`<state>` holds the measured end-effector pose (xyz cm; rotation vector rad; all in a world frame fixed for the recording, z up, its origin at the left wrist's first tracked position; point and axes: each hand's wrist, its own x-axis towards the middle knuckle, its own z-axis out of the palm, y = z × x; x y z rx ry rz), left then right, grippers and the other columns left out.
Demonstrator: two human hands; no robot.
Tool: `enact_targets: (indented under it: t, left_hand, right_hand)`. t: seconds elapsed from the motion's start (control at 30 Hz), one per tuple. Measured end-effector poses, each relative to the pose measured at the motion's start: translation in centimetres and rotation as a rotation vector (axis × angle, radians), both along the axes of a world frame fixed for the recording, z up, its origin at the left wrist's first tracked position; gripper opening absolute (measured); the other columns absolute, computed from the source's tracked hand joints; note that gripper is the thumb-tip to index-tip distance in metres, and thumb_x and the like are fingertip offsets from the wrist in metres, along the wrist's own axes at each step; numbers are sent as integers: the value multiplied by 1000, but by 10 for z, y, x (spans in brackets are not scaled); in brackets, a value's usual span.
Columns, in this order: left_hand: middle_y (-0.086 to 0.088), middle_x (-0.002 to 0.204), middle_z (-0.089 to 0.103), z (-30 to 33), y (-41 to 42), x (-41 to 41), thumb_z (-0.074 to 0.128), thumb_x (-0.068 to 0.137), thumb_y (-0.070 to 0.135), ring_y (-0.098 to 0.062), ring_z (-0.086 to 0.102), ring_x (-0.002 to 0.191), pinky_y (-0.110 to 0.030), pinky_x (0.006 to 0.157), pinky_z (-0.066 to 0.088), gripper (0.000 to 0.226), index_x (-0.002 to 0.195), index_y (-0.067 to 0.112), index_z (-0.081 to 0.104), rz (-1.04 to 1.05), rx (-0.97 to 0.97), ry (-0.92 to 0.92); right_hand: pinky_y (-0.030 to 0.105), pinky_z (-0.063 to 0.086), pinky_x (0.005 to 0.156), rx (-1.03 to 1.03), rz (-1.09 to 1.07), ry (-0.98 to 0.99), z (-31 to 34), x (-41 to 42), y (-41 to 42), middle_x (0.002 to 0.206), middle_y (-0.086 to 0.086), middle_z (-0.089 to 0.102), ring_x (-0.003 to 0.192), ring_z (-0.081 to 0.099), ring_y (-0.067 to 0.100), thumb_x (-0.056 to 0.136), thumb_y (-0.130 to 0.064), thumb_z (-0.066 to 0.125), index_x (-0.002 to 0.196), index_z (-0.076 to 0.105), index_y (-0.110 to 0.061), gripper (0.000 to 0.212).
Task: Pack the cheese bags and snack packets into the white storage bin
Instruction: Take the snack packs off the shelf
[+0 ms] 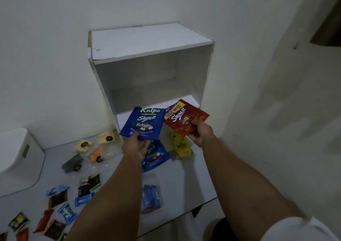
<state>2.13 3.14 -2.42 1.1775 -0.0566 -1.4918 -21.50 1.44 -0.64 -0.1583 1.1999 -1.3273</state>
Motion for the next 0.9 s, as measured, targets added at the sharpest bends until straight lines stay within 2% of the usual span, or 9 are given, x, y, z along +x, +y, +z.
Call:
enact_targets:
  t: [0.13,0.23,0.33,0.53,0.6,0.67,0.77,0.83,0.9]
  left_hand:
    - [-13,113,71,-1,12,2,63,95,5,-24,71,94,-35,76,58,33,128,9,57,-132,-45,31]
    - [-12,116,70,-3,23,2,60,98,5,-25,70,101,-35,76,57,30,127,12,57,-261,-103,27]
    - [-12,117,71,-3,36,1,58,99,6,-29,69,105,-37,78,58,29,127,14,59,-442,-155,-103]
    - [-14,103,75,-2,74,-19,61,92,-2,-29,73,93,-30,55,62,22,111,6,69,-778,-276,-357]
    - [-13,100,74,-10,90,-28,61,92,-4,-29,72,88,-34,60,63,21,108,6,70,-866,-311,-424]
    - [-9,95,74,-22,106,-35,62,90,-3,-30,72,90,-43,73,63,19,96,12,72,-957,-344,-505]
    - [-5,93,76,-47,122,-46,67,86,9,-29,73,89,-55,82,61,21,78,27,70,-1096,-423,-702]
    - [-5,93,76,-65,131,-58,68,85,15,-28,73,86,-55,78,62,17,75,28,69,-1186,-461,-783]
    - [-6,91,76,-75,143,-70,68,84,16,-28,73,83,-55,76,62,15,74,27,69,-1262,-462,-836]
  right_hand:
    - [44,64,68,24,-57,80,-2,2,30,109,14,74,96,72,26,96,-8,61,116,63,-8,20]
    - [42,63,66,30,-129,125,-5,4,59,108,12,74,90,72,24,99,-12,59,116,62,-10,17]
    - [40,61,64,30,-243,145,-7,11,98,100,11,74,86,72,24,99,-13,58,114,62,-10,16]
    - [36,57,62,87,-464,277,-13,21,195,87,8,73,76,70,22,97,-11,59,106,64,-11,10]
    - [36,57,64,115,-529,334,-17,24,231,84,8,72,75,68,23,97,-11,59,98,64,-13,5]
    - [44,61,74,165,-566,444,-25,24,266,90,9,75,80,71,25,97,-17,60,91,67,-16,8]
    - [54,59,87,300,-622,716,-69,-1,310,92,10,78,87,74,30,89,-37,62,98,75,-15,27]
    - [44,57,92,402,-623,812,-52,18,338,102,12,76,96,72,32,93,-34,62,112,75,-11,32]
    - [18,51,79,449,-630,862,-50,24,361,108,9,72,99,67,24,99,-22,60,123,69,-10,28]
